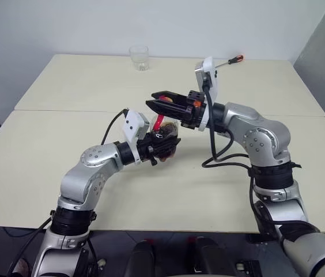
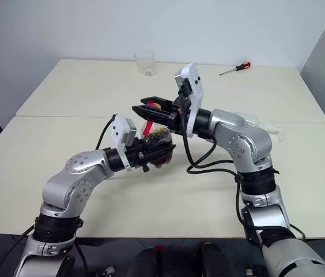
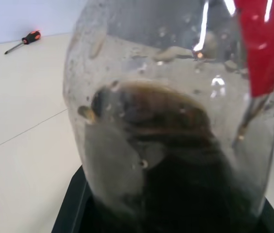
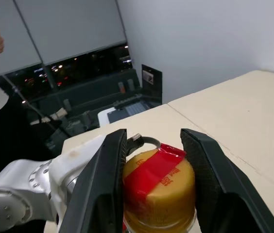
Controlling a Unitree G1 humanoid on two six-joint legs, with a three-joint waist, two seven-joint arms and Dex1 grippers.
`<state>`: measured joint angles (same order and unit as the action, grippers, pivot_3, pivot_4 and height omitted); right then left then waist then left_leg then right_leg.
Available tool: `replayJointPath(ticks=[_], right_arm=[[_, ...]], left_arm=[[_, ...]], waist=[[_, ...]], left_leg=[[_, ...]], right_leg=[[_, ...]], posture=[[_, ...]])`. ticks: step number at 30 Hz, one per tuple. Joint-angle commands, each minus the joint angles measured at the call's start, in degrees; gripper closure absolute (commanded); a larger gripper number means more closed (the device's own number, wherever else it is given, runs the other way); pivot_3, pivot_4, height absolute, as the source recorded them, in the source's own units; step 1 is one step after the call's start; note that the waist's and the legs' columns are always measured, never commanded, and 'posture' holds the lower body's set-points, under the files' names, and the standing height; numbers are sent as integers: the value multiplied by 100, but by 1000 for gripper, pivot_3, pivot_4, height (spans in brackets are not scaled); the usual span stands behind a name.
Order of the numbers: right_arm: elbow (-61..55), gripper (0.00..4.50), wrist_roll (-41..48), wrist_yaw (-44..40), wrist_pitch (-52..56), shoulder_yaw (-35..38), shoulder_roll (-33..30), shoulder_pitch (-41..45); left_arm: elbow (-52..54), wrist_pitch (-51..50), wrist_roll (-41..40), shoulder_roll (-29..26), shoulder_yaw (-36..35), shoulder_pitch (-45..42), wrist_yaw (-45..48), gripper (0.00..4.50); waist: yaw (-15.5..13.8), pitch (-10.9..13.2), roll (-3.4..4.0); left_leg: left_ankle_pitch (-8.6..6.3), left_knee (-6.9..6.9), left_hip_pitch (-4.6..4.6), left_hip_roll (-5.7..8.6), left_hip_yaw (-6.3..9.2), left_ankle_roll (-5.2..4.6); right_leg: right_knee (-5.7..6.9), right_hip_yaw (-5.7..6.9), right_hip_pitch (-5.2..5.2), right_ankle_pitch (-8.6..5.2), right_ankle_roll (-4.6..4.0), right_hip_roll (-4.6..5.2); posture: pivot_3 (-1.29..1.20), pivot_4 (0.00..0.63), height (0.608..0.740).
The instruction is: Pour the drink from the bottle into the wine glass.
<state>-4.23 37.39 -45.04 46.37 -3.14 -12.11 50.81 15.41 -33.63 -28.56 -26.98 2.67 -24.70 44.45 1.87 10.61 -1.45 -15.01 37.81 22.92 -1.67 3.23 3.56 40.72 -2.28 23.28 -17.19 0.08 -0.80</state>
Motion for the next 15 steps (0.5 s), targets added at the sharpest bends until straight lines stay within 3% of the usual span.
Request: replayJointPath(ticks=[1, 7, 15], right_arm=[[-151, 3060, 538, -1265, -138, -183, -94, 233], [361, 3060, 356, -2508, -537, -510, -174, 462], [1083, 3060, 31, -2869, -895, -578, -62, 787]], left_arm=[[780, -349, -603, -231, -170, 106, 283, 2631], [1634, -948, -1453, -684, -228, 373, 587, 2631], [1667, -1039, -1569, -730, -250, 337, 519, 2631]], waist=[[3, 1, 1], [23, 7, 9], [9, 9, 11]], left_leg=[[0, -1, -1, -1, 0, 0], [0, -1, -4, -2, 2, -1], [0, 2, -2, -2, 3, -1]], right_leg=[[-1, 0, 0, 0, 0, 0], [2, 2, 0, 0, 0, -5], [1, 3, -1, 0, -1, -5]], posture=[[0, 150, 740], [0, 150, 740], [0, 150, 740]])
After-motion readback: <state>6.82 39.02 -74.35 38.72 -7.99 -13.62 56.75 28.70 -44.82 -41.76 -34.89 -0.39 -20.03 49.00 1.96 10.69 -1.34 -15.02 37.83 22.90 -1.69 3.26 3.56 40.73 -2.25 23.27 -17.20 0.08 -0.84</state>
